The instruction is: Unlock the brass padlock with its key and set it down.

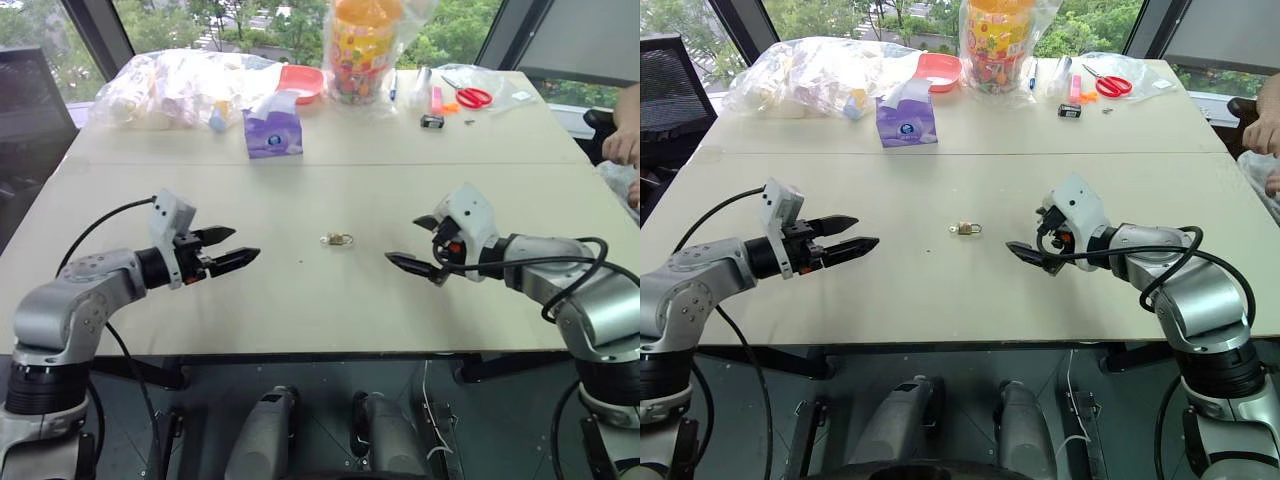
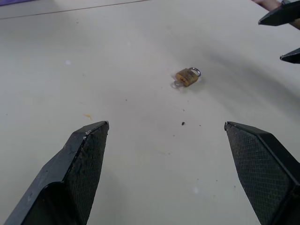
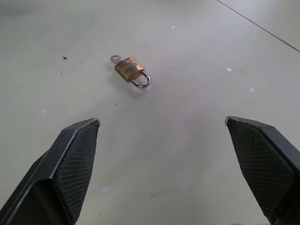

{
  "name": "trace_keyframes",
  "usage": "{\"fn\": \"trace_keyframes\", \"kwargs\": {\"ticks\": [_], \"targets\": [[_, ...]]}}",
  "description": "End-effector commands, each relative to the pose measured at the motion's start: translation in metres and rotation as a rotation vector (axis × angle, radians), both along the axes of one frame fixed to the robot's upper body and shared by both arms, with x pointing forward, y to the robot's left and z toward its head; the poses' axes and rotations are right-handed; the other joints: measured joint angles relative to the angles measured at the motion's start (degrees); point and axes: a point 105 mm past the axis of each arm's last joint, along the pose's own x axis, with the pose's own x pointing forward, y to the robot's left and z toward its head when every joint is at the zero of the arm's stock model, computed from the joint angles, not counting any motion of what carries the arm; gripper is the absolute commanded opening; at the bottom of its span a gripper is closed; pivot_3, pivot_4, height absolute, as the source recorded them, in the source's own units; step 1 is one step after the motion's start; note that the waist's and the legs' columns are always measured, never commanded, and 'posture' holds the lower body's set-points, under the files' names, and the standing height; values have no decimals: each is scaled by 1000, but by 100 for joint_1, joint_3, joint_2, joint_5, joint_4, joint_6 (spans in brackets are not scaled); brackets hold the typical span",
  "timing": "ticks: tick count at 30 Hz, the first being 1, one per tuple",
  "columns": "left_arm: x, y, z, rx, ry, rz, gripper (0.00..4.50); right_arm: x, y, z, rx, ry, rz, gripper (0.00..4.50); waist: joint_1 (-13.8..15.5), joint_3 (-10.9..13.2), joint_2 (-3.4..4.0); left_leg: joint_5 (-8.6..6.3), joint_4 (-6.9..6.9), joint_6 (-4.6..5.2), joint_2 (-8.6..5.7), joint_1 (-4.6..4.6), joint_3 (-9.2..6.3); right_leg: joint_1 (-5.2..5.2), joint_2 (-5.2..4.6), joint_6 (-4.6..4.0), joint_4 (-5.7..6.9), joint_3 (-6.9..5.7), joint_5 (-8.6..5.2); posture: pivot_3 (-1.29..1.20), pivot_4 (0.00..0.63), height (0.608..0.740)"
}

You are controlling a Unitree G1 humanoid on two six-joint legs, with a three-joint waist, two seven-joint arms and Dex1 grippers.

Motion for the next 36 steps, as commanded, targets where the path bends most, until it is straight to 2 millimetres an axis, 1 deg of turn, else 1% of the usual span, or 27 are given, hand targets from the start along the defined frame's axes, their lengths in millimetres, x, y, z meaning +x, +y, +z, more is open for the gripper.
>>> {"fn": "trace_keyframes", "kwargs": {"ticks": [1,10,12,14,17,19,23,26,30,34,36], "targets": [[0,2,13,4,-70,5,4105,-1,3,9,2,-35,19,4500,0,0,0,0,0,0,0,0,0,0,0,0,0,0,0,0,150,740],[-1,-3,11,0,-59,-8,4105,-2,3,7,-13,-30,25,4500,0,0,0,1,5,1,0,0,0,0,7,0,6,0,0,0,150,740],[-1,-3,10,8,-59,-14,4105,-2,2,6,-12,-13,23,4500,1,0,0,1,7,1,0,0,0,1,9,0,7,0,0,0,150,740],[-2,-5,13,20,-65,-45,4105,0,5,7,-7,11,31,4500,-2,0,0,1,9,1,0,0,0,2,10,0,8,0,1,0,150,740],[-5,-5,19,66,-71,-107,4105,15,22,12,-39,-17,76,4500,-35,0,0,1,15,1,2,0,3,0,10,-4,11,1,2,0,150,740],[-7,1,20,138,-75,-157,4105,26,36,13,-47,-23,110,4500,-52,0,0,0,15,0,11,2,11,-5,12,-13,12,4,7,0,150,740],[-7,13,22,166,-54,-220,4105,38,53,0,-100,15,205,4500,-29,0,2,1,11,1,16,2,17,-11,26,-16,13,4,8,0,150,740],[-4,16,25,193,-71,-242,4105,47,64,-7,-120,40,257,4500,-11,1,1,0,12,7,11,-5,27,-13,23,-9,11,6,6,0,150,740],[2,16,29,179,-105,-218,4105,62,76,-17,-161,43,300,4500,-23,1,0,0,19,9,8,-8,34,-16,22,11,14,13,18,0,150,740],[-2,10,24,157,-101,-209,4105,76,84,-26,-188,44,329,4500,-55,1,0,1,18,9,9,-2,34,-15,25,15,25,16,20,0,150,740],[-4,9,20,144,-96,-194,4105,79,88,-32,-200,53,349,4500,-69,1,0,1,17,8,11,-1,36,-16,28,17,27,18,22,0,150,740]]}}
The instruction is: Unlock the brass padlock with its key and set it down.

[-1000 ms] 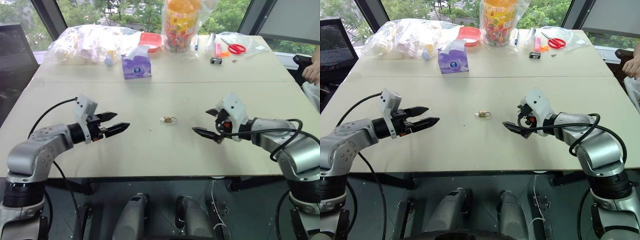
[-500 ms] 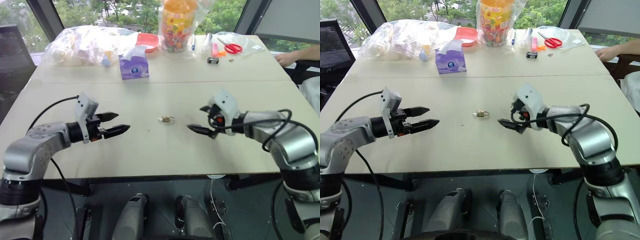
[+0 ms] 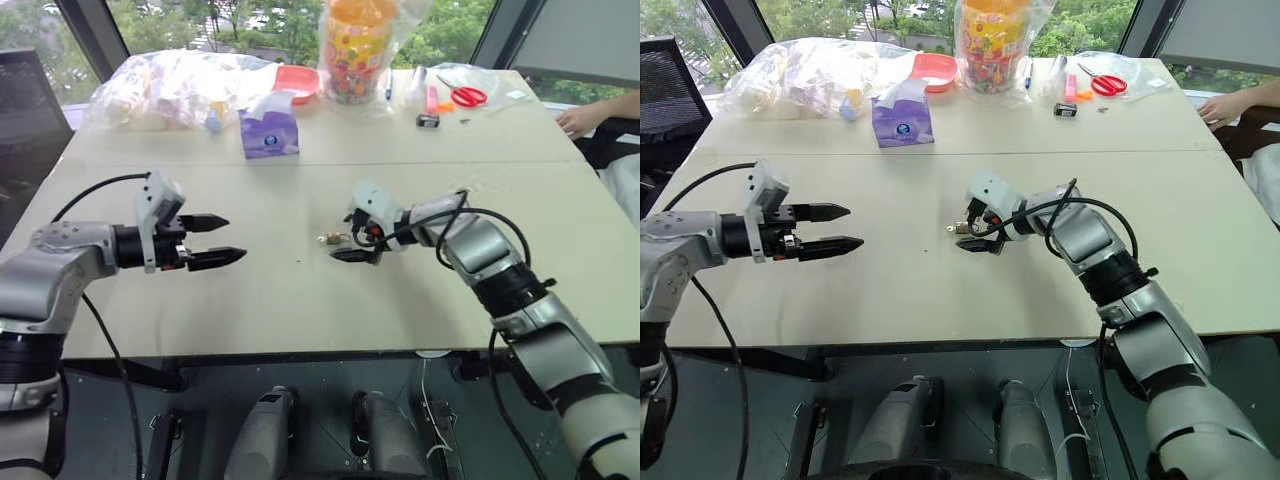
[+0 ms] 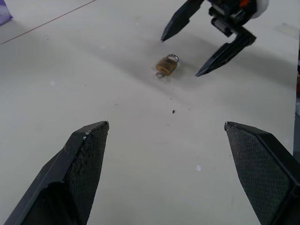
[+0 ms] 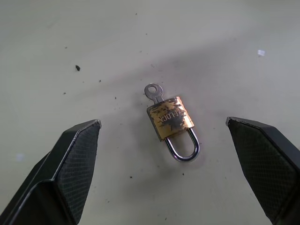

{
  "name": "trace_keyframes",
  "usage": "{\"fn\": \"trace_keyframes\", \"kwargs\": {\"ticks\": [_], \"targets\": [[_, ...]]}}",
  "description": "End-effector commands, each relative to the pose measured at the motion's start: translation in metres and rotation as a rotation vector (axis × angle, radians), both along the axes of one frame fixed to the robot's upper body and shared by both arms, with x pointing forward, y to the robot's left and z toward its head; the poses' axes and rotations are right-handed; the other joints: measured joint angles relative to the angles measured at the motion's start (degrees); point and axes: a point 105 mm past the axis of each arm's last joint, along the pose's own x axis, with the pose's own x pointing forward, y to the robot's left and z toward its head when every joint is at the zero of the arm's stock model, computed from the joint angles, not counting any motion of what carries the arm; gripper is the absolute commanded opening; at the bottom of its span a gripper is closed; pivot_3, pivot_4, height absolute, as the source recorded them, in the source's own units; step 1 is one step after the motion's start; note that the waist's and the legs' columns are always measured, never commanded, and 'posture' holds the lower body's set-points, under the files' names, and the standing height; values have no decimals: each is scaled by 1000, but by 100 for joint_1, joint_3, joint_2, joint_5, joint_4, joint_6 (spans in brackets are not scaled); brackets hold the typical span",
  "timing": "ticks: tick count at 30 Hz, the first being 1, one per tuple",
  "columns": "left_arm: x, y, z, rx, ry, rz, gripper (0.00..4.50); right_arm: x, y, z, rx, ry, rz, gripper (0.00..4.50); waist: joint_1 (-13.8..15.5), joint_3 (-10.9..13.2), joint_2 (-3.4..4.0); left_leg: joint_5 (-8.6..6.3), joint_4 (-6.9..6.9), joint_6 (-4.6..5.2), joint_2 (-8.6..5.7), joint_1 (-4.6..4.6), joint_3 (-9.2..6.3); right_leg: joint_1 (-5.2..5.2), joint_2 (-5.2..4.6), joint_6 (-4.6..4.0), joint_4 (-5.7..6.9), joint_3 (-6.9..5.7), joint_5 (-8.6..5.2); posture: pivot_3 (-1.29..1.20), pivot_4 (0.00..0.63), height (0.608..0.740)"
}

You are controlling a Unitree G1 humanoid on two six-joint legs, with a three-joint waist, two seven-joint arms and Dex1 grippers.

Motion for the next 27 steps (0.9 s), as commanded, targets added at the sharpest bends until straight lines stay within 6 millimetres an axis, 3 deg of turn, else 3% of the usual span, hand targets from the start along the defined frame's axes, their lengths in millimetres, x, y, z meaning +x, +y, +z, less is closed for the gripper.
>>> {"fn": "trace_keyframes", "kwargs": {"ticks": [1,6,7,9,14,15,18,22,27], "targets": [[-4,-3,5,-17,-36,14,4105,8,7,3,-22,-37,46,4500,-8,0,0,0,0,0,0,1,0,0,1,1,3,1,0,0,150,740],[-7,-3,1,-27,-32,43,4105,14,11,-10,-37,-9,62,4500,-101,0,-1,5,2,-9,5,17,1,6,9,0,20,8,1,0,150,740],[-7,-3,1,-28,-33,47,4141,14,12,-13,-43,-3,75,4246,-110,0,0,6,1,-10,8,28,0,14,12,0,20,10,1,0,150,740],[-7,-3,0,-30,-33,57,4155,16,14,-18,-51,-6,84,3645,-120,0,0,4,-11,-11,10,80,2,50,13,-5,19,15,-2,0,150,740],[-5,-4,-2,-32,-31,66,4155,16,21,-20,-46,-15,109,997,-121,-1,1,7,-18,-22,25,106,3,60,32,-26,18,34,-10,0,150,740],[-4,-4,-2,-32,-30,67,4155,17,22,-19,-46,-29,113,643,-120,-1,1,9,-18,-24,26,107,3,59,35,-27,19,37,-10,0,150,740],[1,-5,-2,-48,-31,72,4155,20,23,-9,-37,-98,113,648,-110,-1,1,10,-18,-27,29,107,5,56,39,-34,20,43,-6,0,150,740],[12,-9,9,-157,-27,71,4155,20,25,25,-56,-334,161,648,-68,0,2,11,-18,-28,27,98,7,46,40,-40,21,47,-1,0,150,740],[30,-21,29,-333,0,15,4155,-1,25,80,-58,-728,235,648,-79,1,1,12,-22,-27,21,89,16,41,39,-10,20,57,5,0,150,740]]}}
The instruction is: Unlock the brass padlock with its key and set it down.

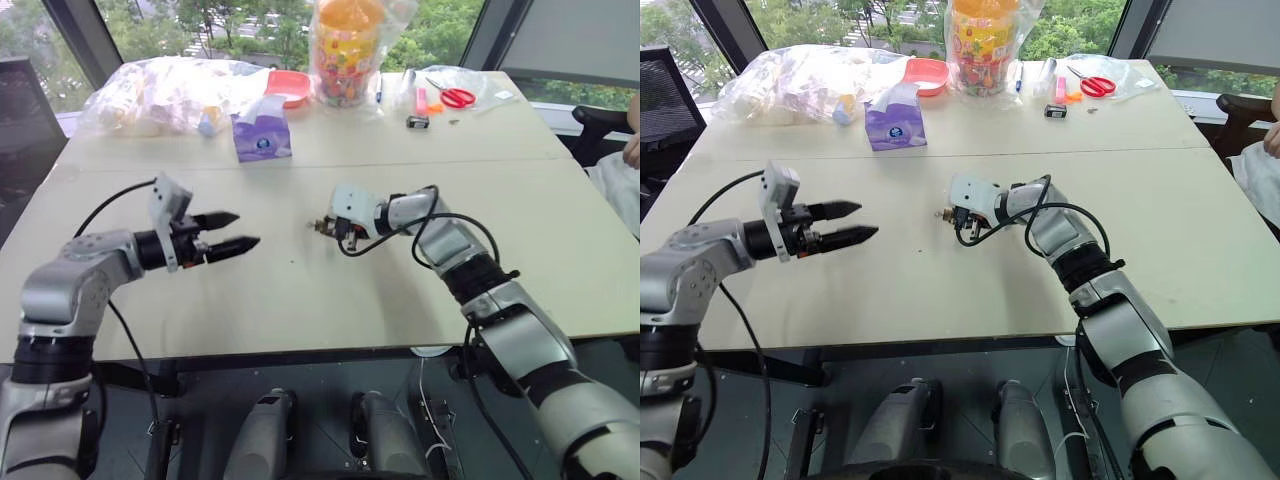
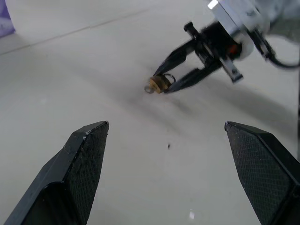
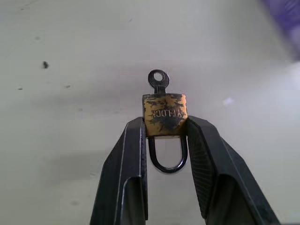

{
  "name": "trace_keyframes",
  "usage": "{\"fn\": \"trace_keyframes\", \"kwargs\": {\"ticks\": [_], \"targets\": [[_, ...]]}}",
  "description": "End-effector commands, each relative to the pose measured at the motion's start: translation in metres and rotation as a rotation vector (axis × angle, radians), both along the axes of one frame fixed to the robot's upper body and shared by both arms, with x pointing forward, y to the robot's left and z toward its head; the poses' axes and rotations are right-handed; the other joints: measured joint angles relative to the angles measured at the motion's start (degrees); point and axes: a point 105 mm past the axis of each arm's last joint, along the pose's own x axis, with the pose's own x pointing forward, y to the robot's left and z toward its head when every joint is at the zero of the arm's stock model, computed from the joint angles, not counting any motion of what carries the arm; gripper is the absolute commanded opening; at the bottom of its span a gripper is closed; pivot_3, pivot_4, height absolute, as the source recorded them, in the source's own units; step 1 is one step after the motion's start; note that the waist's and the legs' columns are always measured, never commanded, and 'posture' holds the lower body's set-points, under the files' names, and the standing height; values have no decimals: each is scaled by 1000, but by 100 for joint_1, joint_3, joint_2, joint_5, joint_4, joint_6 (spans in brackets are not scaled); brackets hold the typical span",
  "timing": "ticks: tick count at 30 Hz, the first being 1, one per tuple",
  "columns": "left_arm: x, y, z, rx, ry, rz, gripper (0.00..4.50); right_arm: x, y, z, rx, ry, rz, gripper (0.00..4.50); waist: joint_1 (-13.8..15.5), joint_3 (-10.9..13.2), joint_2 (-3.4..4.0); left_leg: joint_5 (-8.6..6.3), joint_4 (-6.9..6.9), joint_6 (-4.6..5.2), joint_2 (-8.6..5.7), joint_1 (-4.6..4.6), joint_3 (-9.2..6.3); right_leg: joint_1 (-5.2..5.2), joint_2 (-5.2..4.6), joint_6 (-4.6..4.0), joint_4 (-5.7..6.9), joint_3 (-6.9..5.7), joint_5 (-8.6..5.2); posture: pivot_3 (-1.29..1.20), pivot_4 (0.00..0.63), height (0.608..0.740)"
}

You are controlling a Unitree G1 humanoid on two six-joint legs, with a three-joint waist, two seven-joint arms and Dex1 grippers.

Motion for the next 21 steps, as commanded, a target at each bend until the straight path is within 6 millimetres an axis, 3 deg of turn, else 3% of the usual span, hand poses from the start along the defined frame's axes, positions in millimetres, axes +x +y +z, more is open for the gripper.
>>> {"fn": "trace_keyframes", "kwargs": {"ticks": [1,6,9,12,21], "targets": [[8,-8,20,-94,-28,-51,4155,-16,4,52,38,-304,66,648,-7,0,-1,0,-1,0,0,1,1,1,0,2,0,1,0,0,150,740],[21,-30,32,-167,-26,-138,4155,-26,1,71,41,-482,55,648,-14,-1,-4,1,-1,2,1,6,6,4,1,3,3,1,-1,0,150,740],[29,-41,36,-175,-32,-177,3403,-29,2,78,47,-527,46,648,-12,-1,-4,2,2,3,2,9,10,8,1,3,5,5,-1,0,150,740],[33,-49,39,-174,-36,-208,2095,-30,2,80,43,-551,37,648,-12,-1,-4,2,3,4,2,8,10,7,2,2,5,6,-1,0,150,740],[45,-59,48,-218,-50,-236,2095,-35,0,80,22,-584,27,648,-9,0,-5,0,8,7,2,7,11,8,2,3,6,8,-1,0,150,740]]}}
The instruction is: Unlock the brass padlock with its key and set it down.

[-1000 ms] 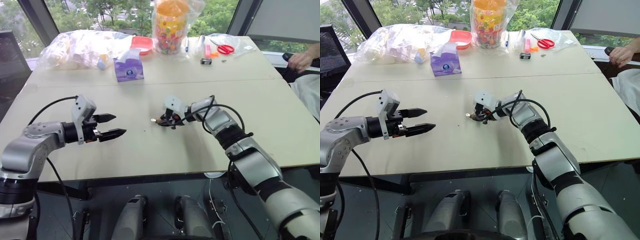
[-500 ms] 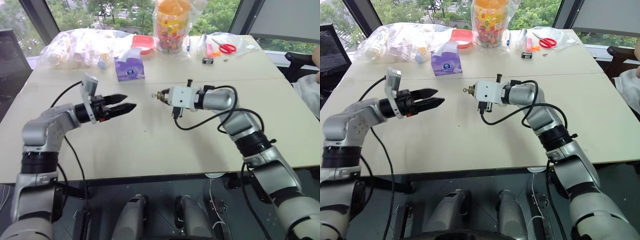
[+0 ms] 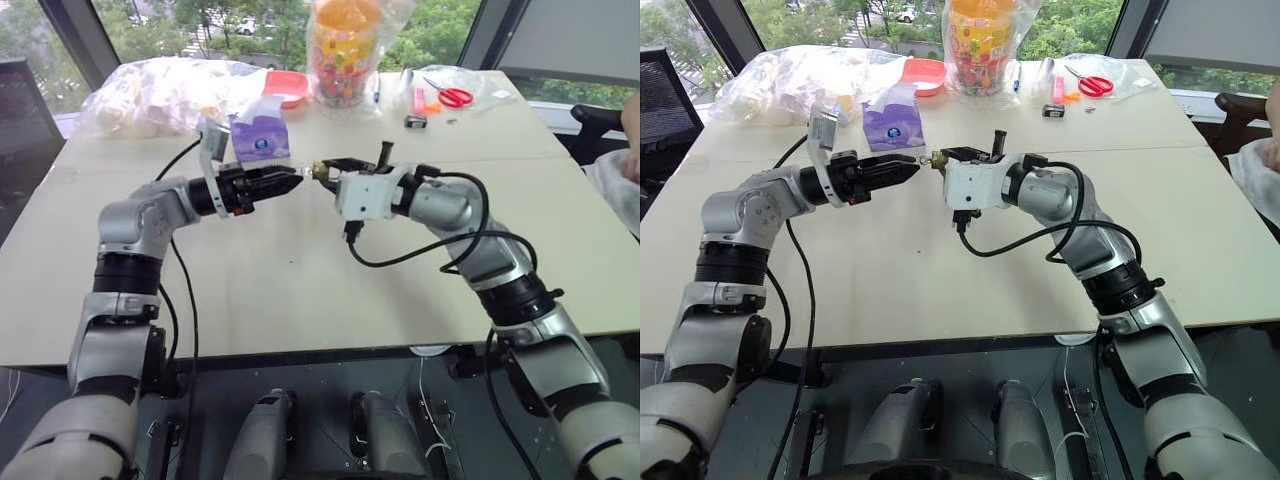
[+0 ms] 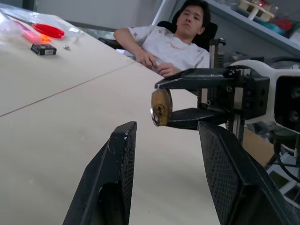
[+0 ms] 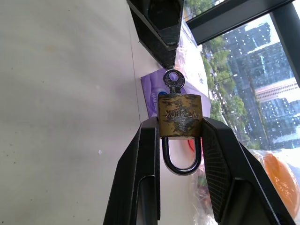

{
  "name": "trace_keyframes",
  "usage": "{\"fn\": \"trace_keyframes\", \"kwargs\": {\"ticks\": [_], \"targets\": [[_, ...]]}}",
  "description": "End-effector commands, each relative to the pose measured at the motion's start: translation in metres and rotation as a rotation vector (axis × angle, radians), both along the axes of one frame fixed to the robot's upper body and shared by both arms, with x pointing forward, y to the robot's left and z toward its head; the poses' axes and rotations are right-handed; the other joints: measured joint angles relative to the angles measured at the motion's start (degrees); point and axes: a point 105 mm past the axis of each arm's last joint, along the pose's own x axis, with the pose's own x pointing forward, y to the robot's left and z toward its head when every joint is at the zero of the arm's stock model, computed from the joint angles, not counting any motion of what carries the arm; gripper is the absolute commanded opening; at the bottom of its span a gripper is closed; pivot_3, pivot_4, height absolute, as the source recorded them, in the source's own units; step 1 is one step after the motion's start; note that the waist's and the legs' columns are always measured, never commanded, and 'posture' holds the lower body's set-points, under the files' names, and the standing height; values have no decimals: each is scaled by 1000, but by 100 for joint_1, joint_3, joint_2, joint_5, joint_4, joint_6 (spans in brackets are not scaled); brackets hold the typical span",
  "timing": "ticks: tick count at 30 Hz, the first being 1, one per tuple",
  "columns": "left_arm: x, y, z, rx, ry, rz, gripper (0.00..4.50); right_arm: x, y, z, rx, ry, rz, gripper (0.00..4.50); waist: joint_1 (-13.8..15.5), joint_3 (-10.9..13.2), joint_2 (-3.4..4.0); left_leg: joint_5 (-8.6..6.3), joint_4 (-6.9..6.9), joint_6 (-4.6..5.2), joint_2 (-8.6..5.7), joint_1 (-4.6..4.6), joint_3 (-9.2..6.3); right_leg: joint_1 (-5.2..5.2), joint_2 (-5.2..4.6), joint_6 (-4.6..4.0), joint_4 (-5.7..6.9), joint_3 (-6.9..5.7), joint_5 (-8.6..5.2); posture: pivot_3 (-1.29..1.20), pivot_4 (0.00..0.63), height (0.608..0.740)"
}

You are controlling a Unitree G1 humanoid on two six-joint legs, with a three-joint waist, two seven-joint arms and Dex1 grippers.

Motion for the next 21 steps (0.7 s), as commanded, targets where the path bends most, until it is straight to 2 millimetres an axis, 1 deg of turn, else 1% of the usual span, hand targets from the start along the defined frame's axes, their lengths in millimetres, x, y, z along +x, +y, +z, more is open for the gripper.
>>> {"fn": "trace_keyframes", "kwargs": {"ticks": [1,6,9,10,12,18,21], "targets": [[1,-3,15,-20,-57,-18,2095,-7,0,20,34,-71,9,648,1,0,0,0,0,0,1,0,0,0,0,0,0,0,0,0,150,740],[2,-8,15,-27,-57,-38,2095,-9,1,20,29,-74,13,648,2,0,0,-1,2,1,1,-1,0,0,0,0,0,0,0,0,150,740],[2,-10,13,-22,-60,-45,1326,-10,3,21,33,-77,19,648,5,0,0,-1,4,1,1,-1,0,1,0,0,1,0,0,0,150,740],[2,-10,12,-25,-58,-44,858,-11,4,21,34,-77,21,648,3,0,0,-1,5,1,1,-1,0,2,0,0,2,0,0,0,150,740],[2,-11,12,-30,-56,-46,67,-12,5,20,31,-77,24,648,1,0,0,-1,5,1,1,-1,0,2,0,0,2,0,0,0,150,740],[1,-11,10,-7,-69,-48,24,-14,6,19,26,-74,30,648,4,0,0,-1,6,2,1,-1,-1,2,0,0,2,0,0,0,150,740],[2,-14,7,60,-136,-27,24,-14,6,18,21,-72,34,648,4,0,0,-1,6,2,1,-1,0,2,0,0,3,0,0,0,150,740]]}}
